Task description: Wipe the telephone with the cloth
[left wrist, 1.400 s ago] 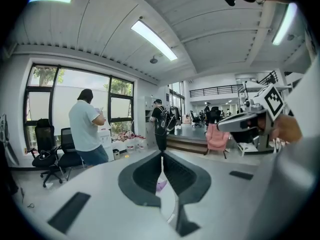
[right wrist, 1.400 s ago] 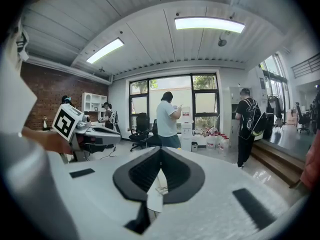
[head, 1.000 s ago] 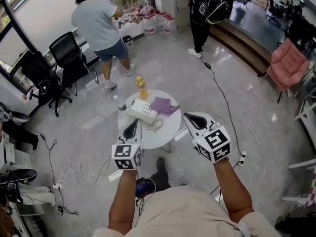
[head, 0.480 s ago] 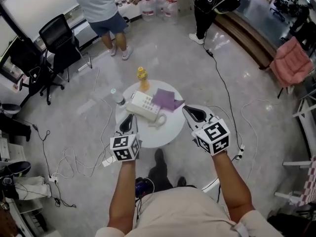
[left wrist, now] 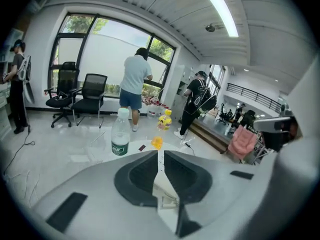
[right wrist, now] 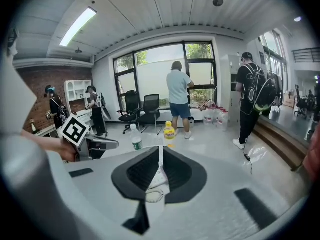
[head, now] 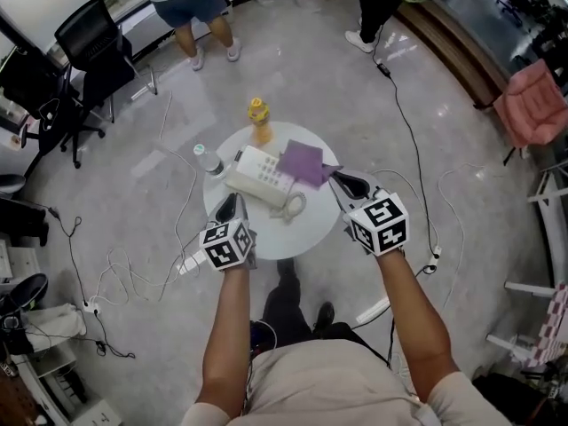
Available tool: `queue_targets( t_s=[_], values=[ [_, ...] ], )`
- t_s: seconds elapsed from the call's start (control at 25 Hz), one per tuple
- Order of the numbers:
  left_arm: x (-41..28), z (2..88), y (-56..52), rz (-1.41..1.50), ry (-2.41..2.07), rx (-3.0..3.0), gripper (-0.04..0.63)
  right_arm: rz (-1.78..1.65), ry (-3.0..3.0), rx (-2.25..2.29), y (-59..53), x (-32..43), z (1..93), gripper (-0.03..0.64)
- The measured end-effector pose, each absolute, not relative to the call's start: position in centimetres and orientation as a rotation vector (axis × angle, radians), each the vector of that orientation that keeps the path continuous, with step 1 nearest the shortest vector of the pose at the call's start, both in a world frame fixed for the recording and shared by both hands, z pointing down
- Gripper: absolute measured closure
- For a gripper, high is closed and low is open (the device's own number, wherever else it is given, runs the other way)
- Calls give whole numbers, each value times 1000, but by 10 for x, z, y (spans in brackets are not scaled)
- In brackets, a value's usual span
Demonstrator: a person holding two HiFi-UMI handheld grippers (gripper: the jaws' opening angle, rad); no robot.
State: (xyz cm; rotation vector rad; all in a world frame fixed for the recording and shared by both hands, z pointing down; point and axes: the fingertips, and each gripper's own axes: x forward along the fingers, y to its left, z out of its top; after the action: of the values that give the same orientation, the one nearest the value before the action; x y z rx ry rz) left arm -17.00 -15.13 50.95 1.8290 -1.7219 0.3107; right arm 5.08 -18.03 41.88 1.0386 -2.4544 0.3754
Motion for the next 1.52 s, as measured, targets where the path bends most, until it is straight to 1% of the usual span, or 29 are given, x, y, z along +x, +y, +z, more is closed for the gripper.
queue_targets(
  t_s=[0.32,0.36,0.44,0.72,0.8,0.92,1.32,1.4,1.52],
  values=[
    [-176,572,-181,326,-1696,1698,578,459,-2361,1010,-222,40,493,578],
    [-175,578,-184,330,-1688,1688,560,465,-2351,1003,-226,39,502,575],
    [-172,590,-188,335,-1671,1665,461,476,-2334,988,-234,36,518,568],
    [-172,629,-195,349,-1683,1532,296,511,-2276,917,-249,25,581,534],
    [-174,638,-196,374,-1704,1493,265,522,-2263,897,-249,22,597,515],
    [-174,650,-199,395,-1725,1453,247,523,-2246,876,-252,20,619,485],
    [-168,676,-210,397,-1749,1404,231,466,-2147,788,-250,11,689,364],
    [-169,677,-212,389,-1764,1398,222,429,-2116,781,-251,9,698,353],
    [-169,677,-214,370,-1791,1388,222,362,-2065,767,-254,10,707,354]
  ],
)
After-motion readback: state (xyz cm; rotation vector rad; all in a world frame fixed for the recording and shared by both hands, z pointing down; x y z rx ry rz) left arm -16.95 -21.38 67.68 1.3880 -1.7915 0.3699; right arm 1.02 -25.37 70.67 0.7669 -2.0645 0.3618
